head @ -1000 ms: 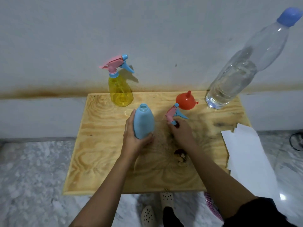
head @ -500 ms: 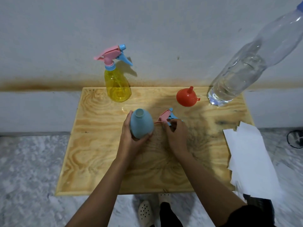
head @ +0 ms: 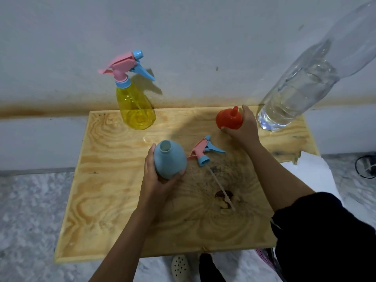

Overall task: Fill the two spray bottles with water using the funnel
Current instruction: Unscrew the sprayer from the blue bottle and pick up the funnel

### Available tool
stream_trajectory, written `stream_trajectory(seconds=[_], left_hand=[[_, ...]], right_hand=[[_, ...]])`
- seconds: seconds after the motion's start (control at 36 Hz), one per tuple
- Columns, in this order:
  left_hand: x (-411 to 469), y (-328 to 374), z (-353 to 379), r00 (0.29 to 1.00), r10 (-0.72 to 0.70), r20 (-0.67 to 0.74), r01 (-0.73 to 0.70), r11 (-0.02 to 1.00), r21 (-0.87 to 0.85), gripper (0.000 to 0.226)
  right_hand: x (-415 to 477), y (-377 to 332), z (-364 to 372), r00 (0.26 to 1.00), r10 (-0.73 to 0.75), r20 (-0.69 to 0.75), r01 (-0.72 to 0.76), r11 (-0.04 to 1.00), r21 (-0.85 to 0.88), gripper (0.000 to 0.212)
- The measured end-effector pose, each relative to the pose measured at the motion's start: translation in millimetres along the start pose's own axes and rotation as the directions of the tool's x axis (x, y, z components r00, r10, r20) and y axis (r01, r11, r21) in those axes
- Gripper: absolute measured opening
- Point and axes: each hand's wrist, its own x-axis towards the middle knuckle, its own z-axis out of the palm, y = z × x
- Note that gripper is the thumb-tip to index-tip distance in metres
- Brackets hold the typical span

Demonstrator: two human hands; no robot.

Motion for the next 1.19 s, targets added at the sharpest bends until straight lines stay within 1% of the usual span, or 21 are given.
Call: stream_trajectory(seconds=[0.06,0.11,0.19,0.47,0.58,0.67,0.81,0.94,1.08,1.19], left_hand=[[0,0,0,1.000,0.001,0.006,-0.001,1.000,-0.008,0.099],[-1,0,-1,1.000,0.004,0.008,-0.004,1.000,-0.008,0.099],[-2,1,-1,1.000,0.006,0.004,-0.006,1.000,-0.004,0.100],[-5,9,1,0.999,0.014,-0.031,-0.014,1.000,0.015,0.098],[-5,9,1,0.999,-0.029,-0.026,0.029,1.000,-0.011,0.098],[-5,9,0,0.999,-0.046,-0.026,0.045,0.999,-0.023,0.098],[-6,10,-1,0.999,-0.031,-0.032,0.031,1.000,-0.003,0.100],[-6,8,-2,0.999,-0.020,-0.026,0.020,1.000,-0.002,0.098],[-6,8,-6,1.000,-0.028,-0.001,0.028,0.999,0.026,0.100],[-6,11,-11,1.000,-0.012,0.018,0.011,0.998,0.055,0.099]], right_hand=[[4,5,4,0.999,-0.035,0.029,0.036,0.998,-0.048,0.091],[5,8,5,0.998,-0.063,0.017,0.064,0.996,-0.061,0.085],[2,10,4,0.997,-0.078,-0.002,0.078,0.997,-0.028,0.080],[-8,11,5,0.998,-0.049,-0.034,0.051,0.997,0.058,0.082],[-10,11,4,0.999,-0.032,-0.022,0.034,0.997,0.070,0.080],[-12,11,3,0.999,0.004,-0.032,0.000,0.991,0.132,0.079],[-18,8,1,0.998,0.058,0.000,-0.056,0.974,0.219,0.077],[-25,7,0,0.994,0.104,0.031,-0.109,0.952,0.287,0.083],[-33,-5,-6,0.997,0.066,0.044,-0.076,0.948,0.308,0.085],[-42,-24,-15,1.000,-0.001,0.014,-0.004,0.942,0.336,0.087]])
